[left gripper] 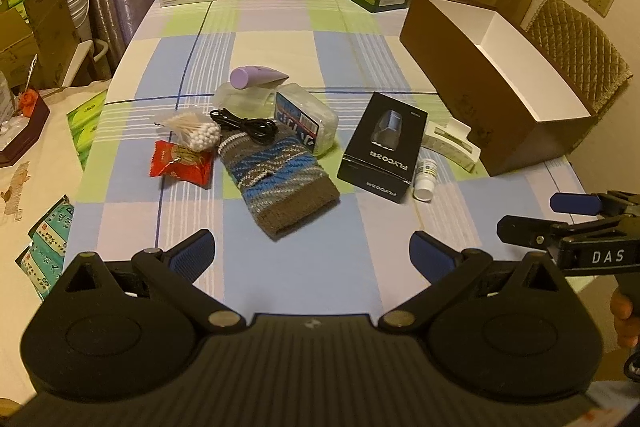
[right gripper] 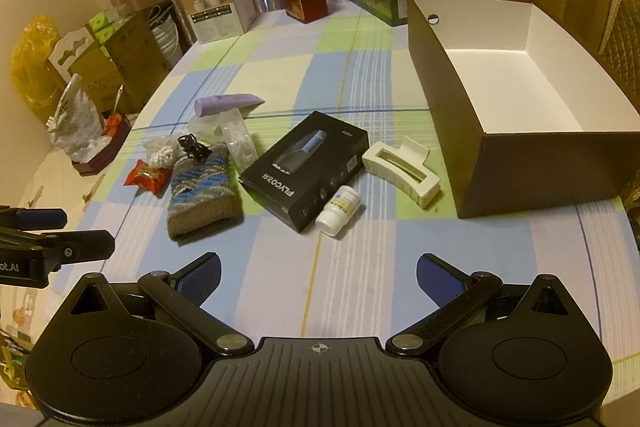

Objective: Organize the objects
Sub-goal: 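Move both tools toward the items on the table, then grasp the white pill bottle with the right tool while the left tool grasps the knitted pouch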

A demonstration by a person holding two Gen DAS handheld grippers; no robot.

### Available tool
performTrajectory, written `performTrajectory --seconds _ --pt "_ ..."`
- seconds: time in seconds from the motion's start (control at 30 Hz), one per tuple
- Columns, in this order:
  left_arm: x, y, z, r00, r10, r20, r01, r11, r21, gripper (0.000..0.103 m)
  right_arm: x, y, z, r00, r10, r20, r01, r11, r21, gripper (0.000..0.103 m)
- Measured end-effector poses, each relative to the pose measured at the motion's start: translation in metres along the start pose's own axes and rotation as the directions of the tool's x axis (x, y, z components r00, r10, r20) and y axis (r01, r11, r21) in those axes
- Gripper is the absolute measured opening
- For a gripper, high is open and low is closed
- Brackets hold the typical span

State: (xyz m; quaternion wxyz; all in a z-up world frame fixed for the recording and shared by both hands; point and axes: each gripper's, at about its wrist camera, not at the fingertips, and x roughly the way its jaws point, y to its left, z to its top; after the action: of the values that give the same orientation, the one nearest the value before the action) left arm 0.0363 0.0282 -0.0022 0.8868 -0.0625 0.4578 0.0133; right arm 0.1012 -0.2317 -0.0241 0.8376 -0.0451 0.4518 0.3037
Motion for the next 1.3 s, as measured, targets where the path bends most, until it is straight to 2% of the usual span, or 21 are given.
performTrajectory --seconds 0.53,0.8,0.83,0.9,0.97,1.13,1.2,1.3 --pt "0.018 0.009 0.013 0.999 0.037 -0.026 -0.038 0.999 -0.031 0.102 0.032 -0.012 0.017 1.000 0.009 -0.018 -0.010 0.999 -0.049 0.101" --pt "0.039 0.016 0.016 0.996 0.070 -0.062 -0.074 0.995 -0.060 0.102 0.060 -0.020 0.020 0.998 0.060 0.016 -0.057 0.984 -0.170 0.101" --pt "0.041 0.017 0.015 0.995 0.073 -0.067 -0.078 0.995 -0.065 0.102 0.063 -0.020 0.020 0.998 0.067 0.021 -0.062 0.979 -0.194 0.101" --pt "0.048 0.019 0.013 0.993 0.084 -0.078 -0.090 0.993 -0.074 0.102 0.069 -0.021 0.020 0.996 0.080 0.039 -0.067 0.966 -0.249 0.090" --pt "0.054 0.021 0.012 0.992 0.090 -0.088 -0.097 0.992 -0.085 0.102 0.077 -0.023 0.021 0.995 0.096 0.036 -0.081 0.951 -0.297 0.084" --pt "0.066 0.023 0.009 0.988 0.102 -0.113 -0.115 0.987 -0.111 0.102 0.096 -0.023 0.025 0.993 0.118 0.016 -0.103 0.914 -0.392 0.080" --pt "0.071 0.024 0.009 0.987 0.109 -0.119 -0.123 0.985 -0.120 0.102 0.104 -0.022 0.025 0.991 0.135 -0.017 -0.129 0.889 -0.439 0.075" --pt "0.079 0.025 0.010 0.984 0.116 -0.133 -0.133 0.982 -0.132 0.102 0.115 -0.021 0.025 0.987 0.149 -0.060 -0.159 0.850 -0.503 0.074"
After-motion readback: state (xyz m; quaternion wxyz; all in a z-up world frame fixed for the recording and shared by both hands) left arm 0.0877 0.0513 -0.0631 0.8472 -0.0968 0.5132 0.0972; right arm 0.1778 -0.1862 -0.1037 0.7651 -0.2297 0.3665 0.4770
